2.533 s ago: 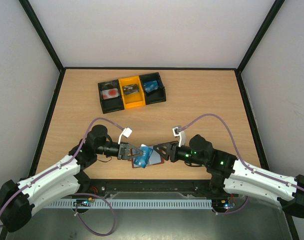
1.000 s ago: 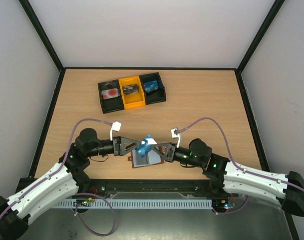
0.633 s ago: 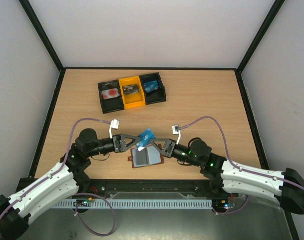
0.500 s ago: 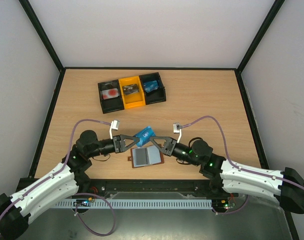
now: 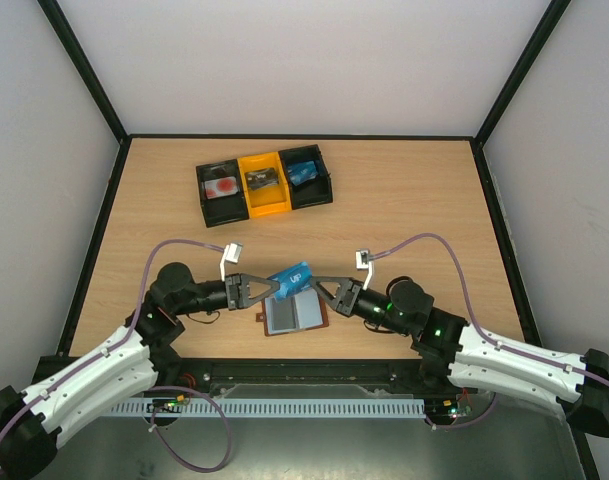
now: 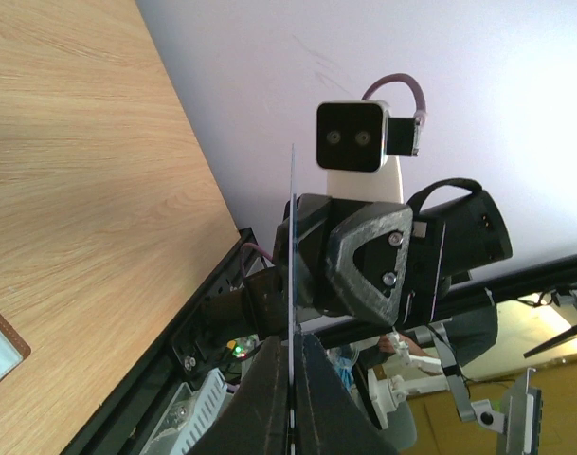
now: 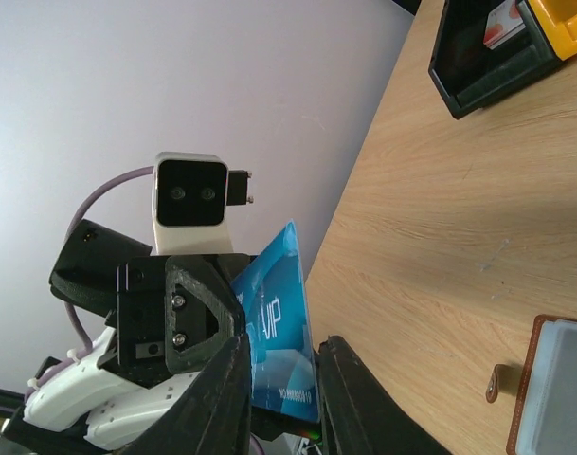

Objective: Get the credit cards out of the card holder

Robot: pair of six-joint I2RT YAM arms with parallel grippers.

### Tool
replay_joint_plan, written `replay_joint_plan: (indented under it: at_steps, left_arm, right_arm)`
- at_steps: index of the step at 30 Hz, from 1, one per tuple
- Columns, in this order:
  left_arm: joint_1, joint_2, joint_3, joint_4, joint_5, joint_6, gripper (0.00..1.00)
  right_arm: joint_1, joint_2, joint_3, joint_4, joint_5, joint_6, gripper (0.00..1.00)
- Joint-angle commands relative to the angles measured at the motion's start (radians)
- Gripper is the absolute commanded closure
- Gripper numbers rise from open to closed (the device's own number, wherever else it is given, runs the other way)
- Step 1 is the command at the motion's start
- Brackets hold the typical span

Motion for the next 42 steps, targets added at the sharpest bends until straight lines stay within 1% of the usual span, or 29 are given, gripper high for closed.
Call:
replay_joint_plan:
  at_steps: [1, 6, 8, 12, 14, 15, 16, 18, 19, 20, 22, 23, 24, 25, 28, 32, 36, 42]
  left_arm:
    - [0.002, -0.011, 0.011, -0.010, 0.056, 0.043, 0.98]
    - [0.002, -0.017, 0.011, -0.006, 0.070, 0.046, 0.98]
    - [0.002, -0.020, 0.009, -0.011, 0.069, 0.049, 0.98]
    - [0.002, -0.020, 0.005, -0.030, 0.064, 0.062, 0.98]
    - [0.002, -0.023, 0.011, -0.064, 0.052, 0.074, 0.96]
    - [0.002, -0.029, 0.016, -0.090, 0.040, 0.085, 0.88]
    - [0.002, -0.036, 0.025, -0.125, 0.020, 0.097, 0.76]
    - [0.002, -0.053, 0.049, -0.204, -0.023, 0.135, 0.49]
    - [0.002, -0.062, 0.064, -0.249, -0.051, 0.158, 0.37]
    - [0.002, -0.073, 0.079, -0.293, -0.077, 0.181, 0.30]
    - [0.002, -0.093, 0.112, -0.383, -0.140, 0.234, 0.22]
    - [0.002, -0.097, 0.128, -0.426, -0.181, 0.255, 0.16]
    - [0.002, -0.101, 0.146, -0.472, -0.217, 0.276, 0.06]
    - [0.002, -0.103, 0.161, -0.513, -0.252, 0.295, 0.02]
    - [0.002, -0.104, 0.205, -0.612, -0.330, 0.348, 0.01]
    - [0.002, -0.097, 0.246, -0.698, -0.422, 0.401, 0.01]
    - [0.002, -0.100, 0.265, -0.733, -0.468, 0.436, 0.01]
    - [0.002, -0.104, 0.255, -0.725, -0.471, 0.429, 0.01]
  right_arm:
    - [0.003, -0.007, 0.040, -0.082, 0.020, -0.040, 0.79]
    - [0.003, 0.024, 0.040, -0.048, -0.010, -0.020, 0.76]
    - [0.002, 0.033, 0.038, -0.035, -0.019, -0.019, 0.77]
    - [0.002, 0.032, 0.018, 0.002, -0.025, -0.005, 0.96]
    - [0.003, 0.024, 0.009, 0.015, -0.019, 0.003, 0.98]
    - [0.002, 0.019, 0.007, 0.016, -0.012, 0.007, 0.98]
    - [0.002, 0.015, 0.006, 0.016, 0.002, 0.007, 0.98]
    - [0.002, 0.009, 0.006, 0.009, 0.030, 0.007, 0.98]
    - [0.002, 0.010, 0.011, 0.001, 0.045, 0.002, 0.98]
    - [0.002, 0.016, 0.021, -0.011, 0.061, -0.007, 0.98]
    - [-0.003, 0.038, 0.053, -0.045, 0.091, -0.034, 0.98]
    - [-0.008, 0.054, 0.073, -0.062, 0.103, -0.050, 0.98]
    - [-0.018, 0.072, 0.095, -0.086, 0.115, -0.068, 0.98]
    - [-0.029, 0.092, 0.122, -0.112, 0.129, -0.085, 0.98]
    - [-0.087, 0.155, 0.203, -0.153, 0.143, -0.145, 0.98]
    - [-0.214, 0.247, 0.287, -0.176, 0.130, -0.224, 0.98]
    - [-0.357, 0.400, 0.389, -0.185, 0.083, -0.310, 0.98]
    - [-0.520, 0.649, 0.543, -0.130, 0.041, -0.413, 0.98]
